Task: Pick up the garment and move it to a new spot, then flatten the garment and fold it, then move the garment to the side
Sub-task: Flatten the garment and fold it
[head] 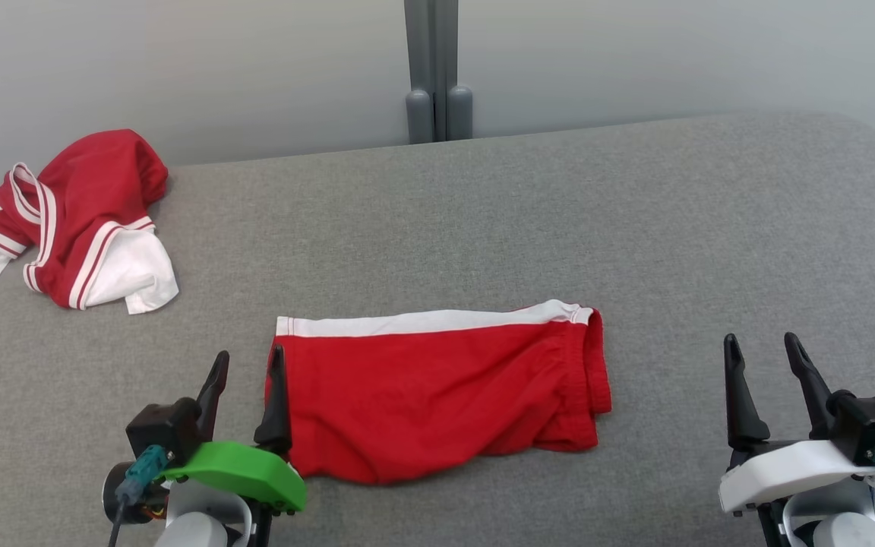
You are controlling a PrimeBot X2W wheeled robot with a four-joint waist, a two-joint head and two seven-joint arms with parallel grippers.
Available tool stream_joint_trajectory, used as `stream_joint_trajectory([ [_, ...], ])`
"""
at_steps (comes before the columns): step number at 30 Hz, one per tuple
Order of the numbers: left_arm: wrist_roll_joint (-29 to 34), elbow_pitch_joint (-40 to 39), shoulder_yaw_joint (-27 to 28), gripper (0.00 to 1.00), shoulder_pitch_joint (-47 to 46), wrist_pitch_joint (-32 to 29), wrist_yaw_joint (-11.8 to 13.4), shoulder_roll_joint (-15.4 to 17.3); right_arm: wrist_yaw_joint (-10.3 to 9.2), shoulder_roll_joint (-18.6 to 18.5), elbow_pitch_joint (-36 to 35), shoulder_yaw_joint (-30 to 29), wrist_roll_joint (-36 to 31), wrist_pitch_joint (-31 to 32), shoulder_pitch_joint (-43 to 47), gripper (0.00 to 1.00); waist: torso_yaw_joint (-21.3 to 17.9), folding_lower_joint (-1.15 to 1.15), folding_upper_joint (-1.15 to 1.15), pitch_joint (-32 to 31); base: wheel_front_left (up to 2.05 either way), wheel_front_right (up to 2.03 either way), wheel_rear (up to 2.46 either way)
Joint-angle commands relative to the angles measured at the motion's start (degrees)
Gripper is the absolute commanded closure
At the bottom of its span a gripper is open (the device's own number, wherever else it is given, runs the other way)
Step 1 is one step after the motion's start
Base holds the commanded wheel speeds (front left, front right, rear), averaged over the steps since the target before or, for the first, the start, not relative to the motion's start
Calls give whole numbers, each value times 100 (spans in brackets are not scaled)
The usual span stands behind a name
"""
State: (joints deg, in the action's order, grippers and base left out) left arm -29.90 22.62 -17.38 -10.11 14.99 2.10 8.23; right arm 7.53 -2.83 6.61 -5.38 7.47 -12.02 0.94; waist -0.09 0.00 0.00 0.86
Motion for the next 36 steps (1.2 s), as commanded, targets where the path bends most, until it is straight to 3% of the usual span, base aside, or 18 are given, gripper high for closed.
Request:
stream_joint_trajectory([
  [1,100,-87,25,0,154,19,21,34,-7,-11,32,26,66,62,64,0,34,0,0,-83,0,0,0],
  [14,511,-654,300,0,654,15,20,-104,-7,-11,525,496,396,980,-287,0,358,0,0,-143,0,0,0],
  [20,591,-677,268,0,669,16,-43,-224,-7,-15,1157,721,679,1491,-773,0,619,0,0,-49,0,0,0],
  [27,652,-636,329,0,575,16,-94,-329,-7,-12,2168,593,708,1992,-1176,0,920,0,0,80,0,0,0],
  [35,731,-616,457,0,566,16,-155,-406,-7,-5,2814,795,1125,2312,-1294,0,1040,0,0,112,0,0,0],
  [36,742,-619,475,0,569,16,-150,-414,-6,-5,2839,820,1158,2310,-1300,32,1035,0,0,115,0,0,0],
])
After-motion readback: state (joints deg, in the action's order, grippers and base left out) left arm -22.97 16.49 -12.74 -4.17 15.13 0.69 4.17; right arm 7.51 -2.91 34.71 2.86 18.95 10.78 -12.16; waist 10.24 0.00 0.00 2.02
